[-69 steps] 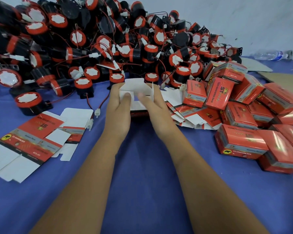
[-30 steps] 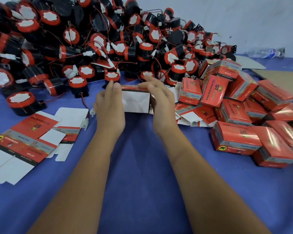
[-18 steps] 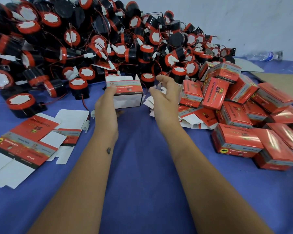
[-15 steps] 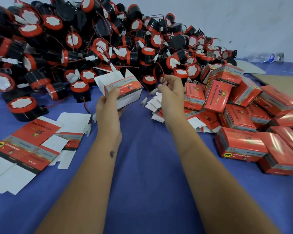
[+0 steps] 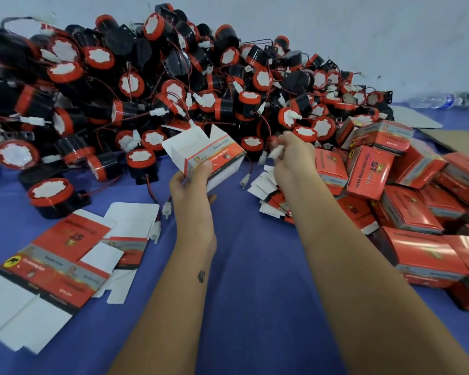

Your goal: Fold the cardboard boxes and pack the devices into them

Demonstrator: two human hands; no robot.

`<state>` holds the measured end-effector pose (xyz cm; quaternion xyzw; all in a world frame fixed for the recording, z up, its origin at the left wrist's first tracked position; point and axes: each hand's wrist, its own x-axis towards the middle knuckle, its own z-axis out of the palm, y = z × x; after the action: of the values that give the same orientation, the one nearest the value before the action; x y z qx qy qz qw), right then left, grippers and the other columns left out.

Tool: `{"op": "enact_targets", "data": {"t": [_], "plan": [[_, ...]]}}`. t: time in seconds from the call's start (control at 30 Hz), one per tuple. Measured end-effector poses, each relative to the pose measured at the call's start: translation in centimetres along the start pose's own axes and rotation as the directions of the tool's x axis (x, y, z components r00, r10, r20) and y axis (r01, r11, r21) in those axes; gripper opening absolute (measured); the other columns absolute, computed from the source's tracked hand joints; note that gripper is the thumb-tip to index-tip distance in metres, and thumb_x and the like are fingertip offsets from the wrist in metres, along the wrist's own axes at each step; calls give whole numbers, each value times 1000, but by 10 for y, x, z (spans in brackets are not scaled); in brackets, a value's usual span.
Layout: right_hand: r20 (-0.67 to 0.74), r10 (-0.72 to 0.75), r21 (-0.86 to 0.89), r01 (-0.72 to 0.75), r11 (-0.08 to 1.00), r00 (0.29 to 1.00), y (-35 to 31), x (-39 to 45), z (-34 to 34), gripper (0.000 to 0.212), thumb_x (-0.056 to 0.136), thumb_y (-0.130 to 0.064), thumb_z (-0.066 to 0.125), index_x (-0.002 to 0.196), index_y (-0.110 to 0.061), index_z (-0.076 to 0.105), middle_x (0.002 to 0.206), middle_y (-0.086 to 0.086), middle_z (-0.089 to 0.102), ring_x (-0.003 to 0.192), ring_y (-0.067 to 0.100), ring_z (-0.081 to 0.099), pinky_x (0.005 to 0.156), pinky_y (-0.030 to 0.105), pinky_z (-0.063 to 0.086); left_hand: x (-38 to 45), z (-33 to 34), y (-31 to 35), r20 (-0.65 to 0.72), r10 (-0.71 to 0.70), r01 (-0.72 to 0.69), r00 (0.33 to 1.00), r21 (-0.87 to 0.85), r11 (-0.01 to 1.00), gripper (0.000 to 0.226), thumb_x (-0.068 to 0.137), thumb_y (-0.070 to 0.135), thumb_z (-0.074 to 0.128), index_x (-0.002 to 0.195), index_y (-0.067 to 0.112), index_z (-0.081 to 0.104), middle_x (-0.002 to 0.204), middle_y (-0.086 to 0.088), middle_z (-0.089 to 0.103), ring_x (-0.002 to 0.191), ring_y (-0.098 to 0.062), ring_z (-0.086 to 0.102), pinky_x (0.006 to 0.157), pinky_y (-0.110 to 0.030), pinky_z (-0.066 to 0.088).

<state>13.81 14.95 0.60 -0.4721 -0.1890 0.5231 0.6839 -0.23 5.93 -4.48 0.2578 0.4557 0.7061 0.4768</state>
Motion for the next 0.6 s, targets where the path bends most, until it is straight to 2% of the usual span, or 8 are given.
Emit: {"op": "enact_targets", "data": {"t": [0.07,0.13,0.2,0.27,0.33,0.43,0.5,0.6], "plan": [[0,85,211,-83,974,996,-2,-10,4,32,100,7,37,75,-12,43,65,6,40,41,12,38,41,21,35,2,0,2,-32,-6,4,999,-53,999,26,94,35,64,116,28,53,121,4,66,112,-17,65,78,-28,51],[73,116,222,-130,966,991,2,-29,3,28,97,13,37,85,-9,47,68,8,42,50,14,36,45,20,38,2,-1,4,-42,-25,21,999,-101,995,28,95,36,63,120,26,55,126,0,65,115,-21,64,79,-29,52],[222,92,-17,-91,996,971,10,-51,-4,25,93,17,41,84,-4,52,68,12,46,47,14,39,41,18,41,1,-2,5,-19,-41,38,999,-143,989,33,96,38,60,125,24,58,129,1,65,119,-22,63,83,-30,51],[311,75,-280,16,960,947,14,-68,-18,29,87,17,44,86,-7,60,64,14,50,39,13,38,39,17,37,-2,-3,7,2,-39,38,999,-178,983,24,98,40,56,118,28,61,126,4,67,119,-21,63,84,-29,51],[336,46,-378,90,922,941,14,-77,-31,34,82,16,42,87,-7,66,56,11,54,40,15,34,41,20,32,-2,-3,10,1,-32,32,999,-201,979,20,100,40,51,116,32,60,126,5,68,118,-18,63,82,-26,51],[381,-6,-383,164,909,924,11,-82,-51,33,77,14,35,74,-4,63,43,5,49,38,14,33,42,21,29,-6,-4,11,-1,-39,37,999,-226,973,35,101,43,47,133,29,55,128,7,66,118,-17,63,92,-29,51],[411,16,-350,142,926,912,10,-83,-58,34,78,12,30,73,-3,60,45,4,40,39,12,29,45,23,28,-8,-6,10,-1,-40,38,999,-231,972,41,100,46,46,138,30,52,129,8,65,117,-18,63,98,-33,51],[538,20,-111,48,993,843,9,-86,-61,32,89,6,29,84,-5,59,56,3,48,48,13,41,55,24,40,-10,-6,8,51,-22,30,998,-155,987,46,99,52,46,141,33,46,143,7,54,119,-17,62,110,-41,44]]}}
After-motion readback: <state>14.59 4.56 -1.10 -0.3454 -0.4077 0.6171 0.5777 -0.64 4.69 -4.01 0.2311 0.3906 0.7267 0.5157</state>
